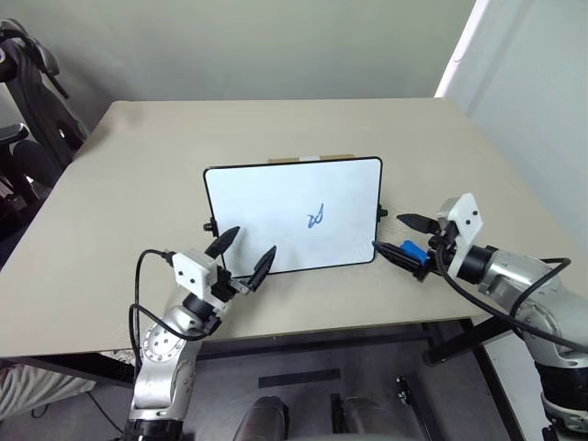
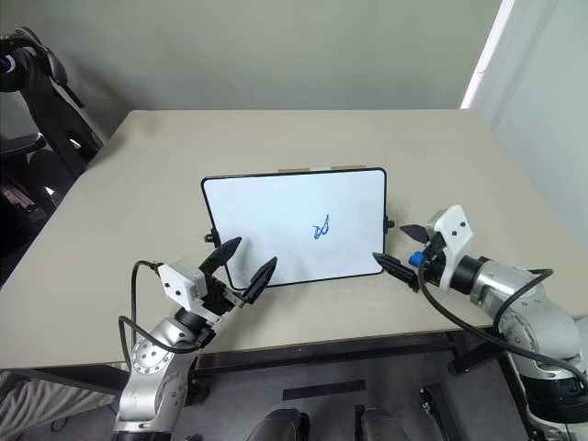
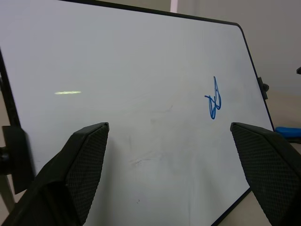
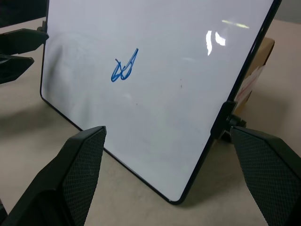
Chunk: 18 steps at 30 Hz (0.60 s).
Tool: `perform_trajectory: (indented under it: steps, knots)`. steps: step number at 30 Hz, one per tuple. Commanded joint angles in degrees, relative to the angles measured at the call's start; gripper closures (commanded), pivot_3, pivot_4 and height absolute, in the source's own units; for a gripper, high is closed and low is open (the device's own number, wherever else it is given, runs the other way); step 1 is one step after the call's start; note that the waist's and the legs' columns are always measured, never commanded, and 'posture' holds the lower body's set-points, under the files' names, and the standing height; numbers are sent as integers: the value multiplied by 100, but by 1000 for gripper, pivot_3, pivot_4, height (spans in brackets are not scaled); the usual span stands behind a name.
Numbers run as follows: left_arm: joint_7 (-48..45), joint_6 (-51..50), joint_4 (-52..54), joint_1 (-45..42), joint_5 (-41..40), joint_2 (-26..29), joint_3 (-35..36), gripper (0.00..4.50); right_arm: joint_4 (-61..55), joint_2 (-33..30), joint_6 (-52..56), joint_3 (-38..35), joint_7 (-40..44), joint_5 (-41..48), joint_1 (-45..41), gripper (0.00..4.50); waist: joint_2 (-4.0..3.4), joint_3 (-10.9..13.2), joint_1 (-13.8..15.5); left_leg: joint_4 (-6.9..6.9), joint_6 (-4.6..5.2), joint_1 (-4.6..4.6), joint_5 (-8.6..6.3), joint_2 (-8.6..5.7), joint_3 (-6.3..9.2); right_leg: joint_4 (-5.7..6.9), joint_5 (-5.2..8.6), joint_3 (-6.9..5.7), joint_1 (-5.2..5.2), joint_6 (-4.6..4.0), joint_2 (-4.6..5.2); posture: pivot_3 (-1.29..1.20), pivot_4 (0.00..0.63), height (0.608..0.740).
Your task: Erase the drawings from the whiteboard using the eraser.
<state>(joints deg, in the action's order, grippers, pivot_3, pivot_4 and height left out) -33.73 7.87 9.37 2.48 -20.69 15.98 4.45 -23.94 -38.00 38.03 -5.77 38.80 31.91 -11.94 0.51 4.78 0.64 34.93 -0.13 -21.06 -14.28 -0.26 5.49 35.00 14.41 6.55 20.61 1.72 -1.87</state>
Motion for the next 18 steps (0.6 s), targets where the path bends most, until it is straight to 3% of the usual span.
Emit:
perform_trajectory:
  steps: [1, 10, 18]
  knots:
    - [5, 221, -85, -132, 191, -28, -78, 0, -243, -161, 231, -346, -74, 170, 49, 28, 0, 0, 3, 0, 0, 1, 0, 0, 0, 1, 0, 0, 0, 0, 0, 0, 150, 740]
    - [1, 307, -168, -215, 345, -101, -248, 0, 588, -680, 1240, -7, 35, 51, -439, 28, 3, 2, -8, 1, -3, 1, 2, -1, -2, -1, 4, 2, -2, -8, 0, 0, 150, 740]
    - [-105, 315, 101, 103, 498, -184, -759, 0, 2160, -944, 826, 865, 539, -821, -1189, 28, -6, 0, -10, -2, 1, -2, 0, 1, -2, -1, -17, 2, 5, 30, 1, 0, 150, 740]
